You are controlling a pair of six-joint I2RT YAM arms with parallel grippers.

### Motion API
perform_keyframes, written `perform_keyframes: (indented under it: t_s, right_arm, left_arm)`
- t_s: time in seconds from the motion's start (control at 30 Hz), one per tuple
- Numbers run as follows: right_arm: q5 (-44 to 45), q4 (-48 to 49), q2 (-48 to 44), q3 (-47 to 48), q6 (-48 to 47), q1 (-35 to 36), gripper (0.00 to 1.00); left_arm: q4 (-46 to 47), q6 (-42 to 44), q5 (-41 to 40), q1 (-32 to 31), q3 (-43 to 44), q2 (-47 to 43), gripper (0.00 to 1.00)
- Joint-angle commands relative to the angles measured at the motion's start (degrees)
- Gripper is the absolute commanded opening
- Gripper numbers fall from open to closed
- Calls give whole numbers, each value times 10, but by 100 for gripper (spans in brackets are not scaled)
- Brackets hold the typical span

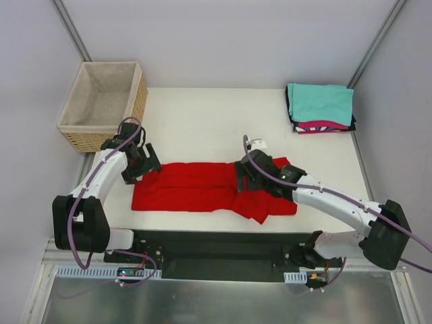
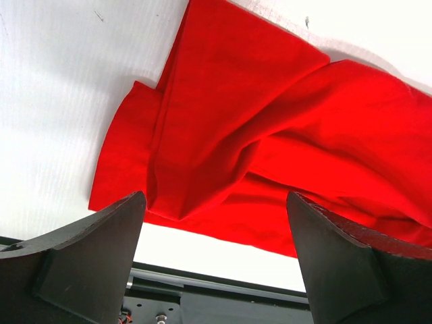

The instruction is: Fold and stack the t-shirts

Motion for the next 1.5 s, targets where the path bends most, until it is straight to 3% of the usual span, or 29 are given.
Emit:
perform_keyframes:
  t_s: [0.0,0.13,0.5,1.07,1.47]
  right_arm:
    - [23,-24,25,0,2,-75,78]
    - [-8,-13,80,1,12,-127,78]
    - [-59,14,163,-8,48,-128,75]
    - [-7,-58,229,4,72,-141,75]
    - [18,-118,265,35,70,-217,75]
  left_arm:
    - [-3,8,3,-5,-4,-22,86]
    - [-3,9,4,-5,-5,-24,86]
    - [-3,11,2,-5,-5,-22,86]
    - [-4,12,-1,-5,-1,-11,86]
    - [-4,12,-1,-5,-4,-7,86]
